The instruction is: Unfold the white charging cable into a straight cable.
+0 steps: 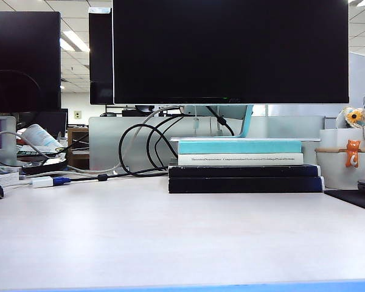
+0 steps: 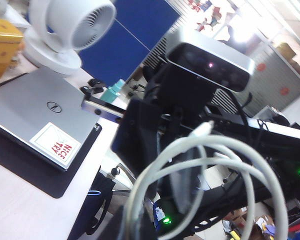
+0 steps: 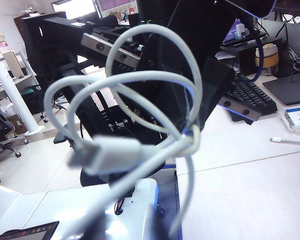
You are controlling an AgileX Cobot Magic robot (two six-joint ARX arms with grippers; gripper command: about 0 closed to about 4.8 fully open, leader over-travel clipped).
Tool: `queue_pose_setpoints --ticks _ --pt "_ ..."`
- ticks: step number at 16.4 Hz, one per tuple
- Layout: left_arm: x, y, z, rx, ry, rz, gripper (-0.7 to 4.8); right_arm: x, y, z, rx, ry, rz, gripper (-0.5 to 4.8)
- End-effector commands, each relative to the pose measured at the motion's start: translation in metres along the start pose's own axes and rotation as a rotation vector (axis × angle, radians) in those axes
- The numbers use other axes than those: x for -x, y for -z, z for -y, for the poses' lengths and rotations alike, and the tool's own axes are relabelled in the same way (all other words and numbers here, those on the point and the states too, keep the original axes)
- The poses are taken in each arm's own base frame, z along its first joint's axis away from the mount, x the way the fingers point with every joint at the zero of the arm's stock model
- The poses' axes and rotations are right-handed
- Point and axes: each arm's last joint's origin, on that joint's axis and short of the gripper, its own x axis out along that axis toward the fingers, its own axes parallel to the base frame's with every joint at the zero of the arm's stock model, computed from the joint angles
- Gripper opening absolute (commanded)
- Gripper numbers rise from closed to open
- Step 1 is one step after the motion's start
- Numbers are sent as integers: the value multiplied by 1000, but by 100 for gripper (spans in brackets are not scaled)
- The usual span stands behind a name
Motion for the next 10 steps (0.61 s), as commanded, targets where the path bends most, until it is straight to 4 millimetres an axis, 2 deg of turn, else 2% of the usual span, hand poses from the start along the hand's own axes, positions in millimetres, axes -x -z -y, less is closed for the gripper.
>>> queue_pose_setpoints --ticks 1,3,8,10 --pt "1 2 0 -8 24 -38 -6 0 -3 -1 21 25 13 110" --pt "2 9 -4 -14 -20 -78 -6 1 -3 0 21 32 15 109" --pt "6 7 -3 -130 -19 -70 -6 1 -4 3 13 136 50 107" --pt "25 0 5 -184 -58 -26 -6 4 -1 9 -24 296 87 108"
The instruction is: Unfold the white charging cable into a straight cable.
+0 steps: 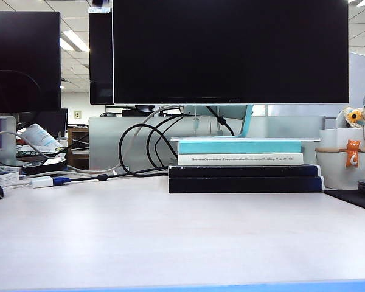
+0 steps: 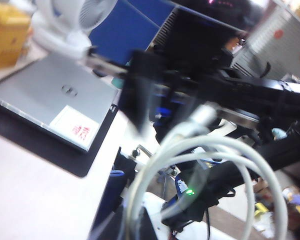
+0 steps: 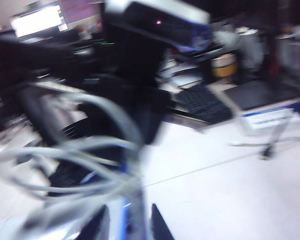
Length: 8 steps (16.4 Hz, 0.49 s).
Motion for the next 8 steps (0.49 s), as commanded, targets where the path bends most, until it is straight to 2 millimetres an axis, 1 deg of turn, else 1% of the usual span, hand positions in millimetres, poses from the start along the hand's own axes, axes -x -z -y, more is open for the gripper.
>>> queue_pose_setpoints --ticks 1,2,3,4,5,7,8 --pt "29 -9 7 -72 -71 57 -6 4 1 6 -28 158 32 110" --pt "34 -8 8 -78 -89 53 -6 4 1 6 -30 156 32 133" --pt "38 -5 8 -85 -109 41 -6 4 1 6 -41 154 31 176" --pt "39 -3 6 -84 -127 22 -6 4 1 5 -69 127 25 252" --pt "40 3 3 -85 -147 -14 -6 2 2 2 -107 54 2 298" --pt "40 1 3 -103 -164 -4 -6 1 2 0 -129 -9 -21 316" --pt "41 1 2 -116 -191 5 -7 1 2 0 -150 -11 -22 316"
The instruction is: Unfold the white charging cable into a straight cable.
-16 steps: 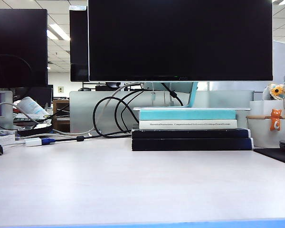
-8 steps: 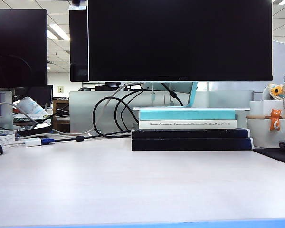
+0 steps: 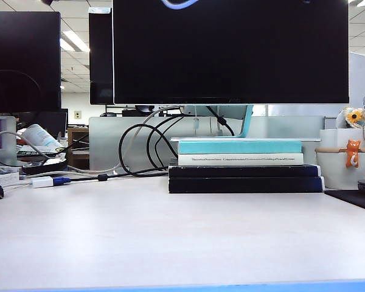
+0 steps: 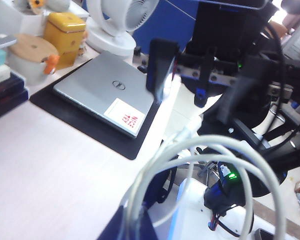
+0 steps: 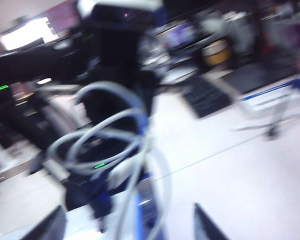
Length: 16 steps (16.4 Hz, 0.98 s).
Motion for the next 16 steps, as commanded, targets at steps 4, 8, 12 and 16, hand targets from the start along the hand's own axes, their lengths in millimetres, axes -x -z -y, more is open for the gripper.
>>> queue_pose_setpoints --ticks 4,8,12,16 --pt "1 -14 4 -93 -15 105 -6 0 -1 0 -13 -11 -1 315" --pt "-10 -14 3 -78 20 101 -6 0 -2 1 -2 34 20 315" --pt "-26 -14 5 -103 34 109 -6 0 -2 1 -3 26 16 249" --pt "-28 -14 7 -109 33 113 -6 0 -2 1 23 19 13 -1"
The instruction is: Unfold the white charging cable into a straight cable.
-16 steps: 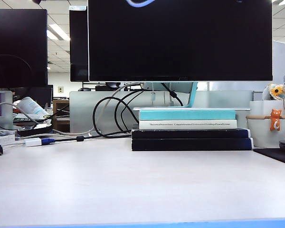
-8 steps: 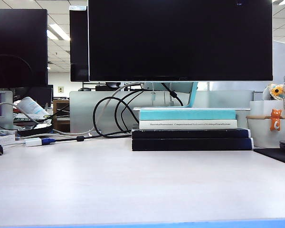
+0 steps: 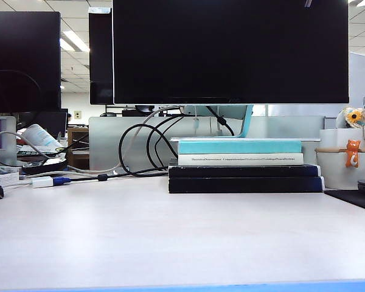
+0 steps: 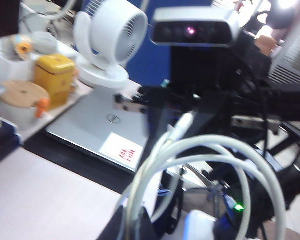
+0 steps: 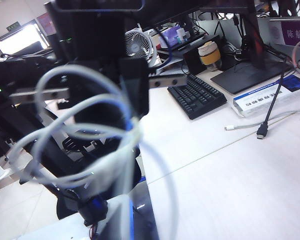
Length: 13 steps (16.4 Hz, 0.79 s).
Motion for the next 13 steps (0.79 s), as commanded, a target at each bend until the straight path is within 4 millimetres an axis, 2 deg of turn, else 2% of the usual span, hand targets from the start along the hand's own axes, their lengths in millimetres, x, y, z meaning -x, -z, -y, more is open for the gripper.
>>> queue_pose_setpoints --ticks 1,2,4,6,7,8,9,10,12,13 --pt "1 -3 1 -29 4 17 159 1 -3 0 57 35 24 -1" --pt "2 -4 -1 -15 -74 36 479 4 -7 2 90 119 68 -1" --pt "8 -8 2 -10 -187 74 479 9 -12 5 77 263 149 -2" --pt "10 -7 4 3 -191 68 479 7 -16 -2 103 49 64 -2" --pt "9 -5 3 16 -194 52 479 7 -19 -3 133 2 46 -3" --pt "9 -3 3 32 -198 33 479 8 -21 0 117 161 125 -5" --pt "9 0 3 52 -202 10 479 11 -21 4 60 402 217 -5" --pt "9 2 2 65 -203 -5 479 11 -21 3 56 393 208 -5" --pt "10 4 3 80 -190 -28 479 6 -21 0 114 45 57 -5" --pt "10 4 3 78 -190 -26 479 8 -17 8 6 303 136 -5"
